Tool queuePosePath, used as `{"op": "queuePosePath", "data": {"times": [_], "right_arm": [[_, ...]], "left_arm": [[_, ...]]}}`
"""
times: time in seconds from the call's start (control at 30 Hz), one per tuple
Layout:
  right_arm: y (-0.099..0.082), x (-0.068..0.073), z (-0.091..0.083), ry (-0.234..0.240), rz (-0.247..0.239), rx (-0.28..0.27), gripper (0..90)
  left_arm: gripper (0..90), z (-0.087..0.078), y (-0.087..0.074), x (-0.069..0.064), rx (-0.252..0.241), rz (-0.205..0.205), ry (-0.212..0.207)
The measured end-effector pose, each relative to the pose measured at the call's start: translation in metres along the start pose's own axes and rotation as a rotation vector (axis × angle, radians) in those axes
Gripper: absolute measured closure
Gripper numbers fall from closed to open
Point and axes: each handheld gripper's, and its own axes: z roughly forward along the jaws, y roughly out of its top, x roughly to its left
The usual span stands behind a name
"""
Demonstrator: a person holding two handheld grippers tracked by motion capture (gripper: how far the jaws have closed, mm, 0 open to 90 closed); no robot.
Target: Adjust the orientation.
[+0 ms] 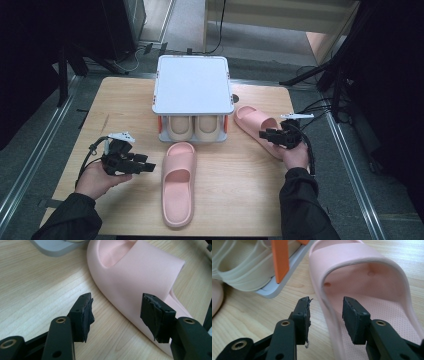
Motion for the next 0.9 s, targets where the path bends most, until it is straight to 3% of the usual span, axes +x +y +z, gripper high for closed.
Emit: {"op": "queuePosePath", "data": {"times": [0.23,0.43,0.73,0.9], "right_arm": [[0.005,-0.001,0.014,0.005,-0.003,0.031,60.0],[0.009,0.003,0.025,-0.007,-0.024,0.061,73.1],[0.018,0.008,0.016,-0.054,-0.060,0.024,84.9],[0.023,0.010,0.006,-0.036,-0.019,-0.006,85.1]], "left_arm": [[42.2,-0.005,-0.007,0.000,-0.006,-0.018,0.013],[42.1,-0.008,-0.010,0.001,-0.013,-0.027,0.024],[43.2,-0.008,-0.010,-0.001,-0.022,-0.010,0.019],[42.4,-0.009,-0.009,0.000,-0.025,-0.020,0.022]]}}
